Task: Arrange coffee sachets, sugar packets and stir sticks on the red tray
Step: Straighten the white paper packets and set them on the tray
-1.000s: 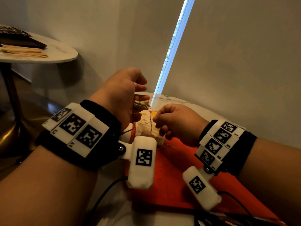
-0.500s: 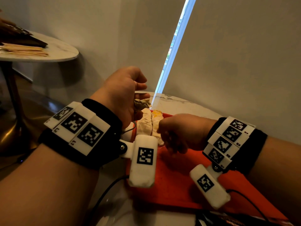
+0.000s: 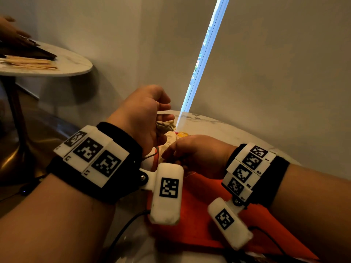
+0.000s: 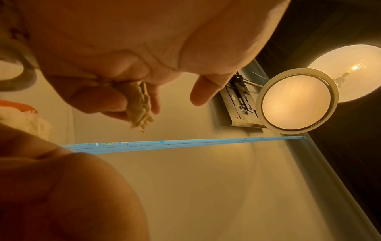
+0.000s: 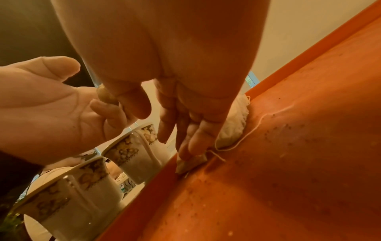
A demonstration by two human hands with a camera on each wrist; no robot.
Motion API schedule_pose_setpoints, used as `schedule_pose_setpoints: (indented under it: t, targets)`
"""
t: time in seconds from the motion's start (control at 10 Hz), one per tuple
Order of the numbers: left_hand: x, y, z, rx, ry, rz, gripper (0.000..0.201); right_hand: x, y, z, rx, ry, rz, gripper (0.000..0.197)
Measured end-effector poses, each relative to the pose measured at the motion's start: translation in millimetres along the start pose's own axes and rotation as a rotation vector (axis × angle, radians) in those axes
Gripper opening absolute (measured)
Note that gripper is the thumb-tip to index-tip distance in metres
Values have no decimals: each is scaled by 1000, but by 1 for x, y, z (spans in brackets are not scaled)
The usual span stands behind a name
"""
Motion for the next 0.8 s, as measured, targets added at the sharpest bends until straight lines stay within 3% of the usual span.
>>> schedule_pose_setpoints:
  t: [0.1, 0.2, 0.4, 0.5, 0.6, 0.8]
  targets:
    - [2, 2, -2, -22, -13, -14, 25, 3, -2, 2, -27, 45, -11, 25]
    - [3, 4, -3, -8, -27, -31, 23, -1, -4, 2, -68, 17, -6, 12]
    - [9, 4, -7, -20, -114, -64, 28, -28, -14, -3, -141, -85, 193, 12]
    - [13, 5, -10, -35, -146, -88, 43, -38, -20, -1, -228, -100, 269, 34]
    - [16, 4, -14, -59, -174, -106, 45, -44, -29, -2, -318, -26, 271, 49]
    - [24, 0, -20, -121, -251, -242, 54, -39, -39, -5, -380, -80, 258, 25]
Point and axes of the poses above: each hand's wrist, its own y-axis towards the middle knuckle, its own x-axis out of the palm, z = x × y, the point moved 1 cm from there along y, towards the middle knuckle, and after that the axes turned 2 degrees about -x, right-handed, at the moved point
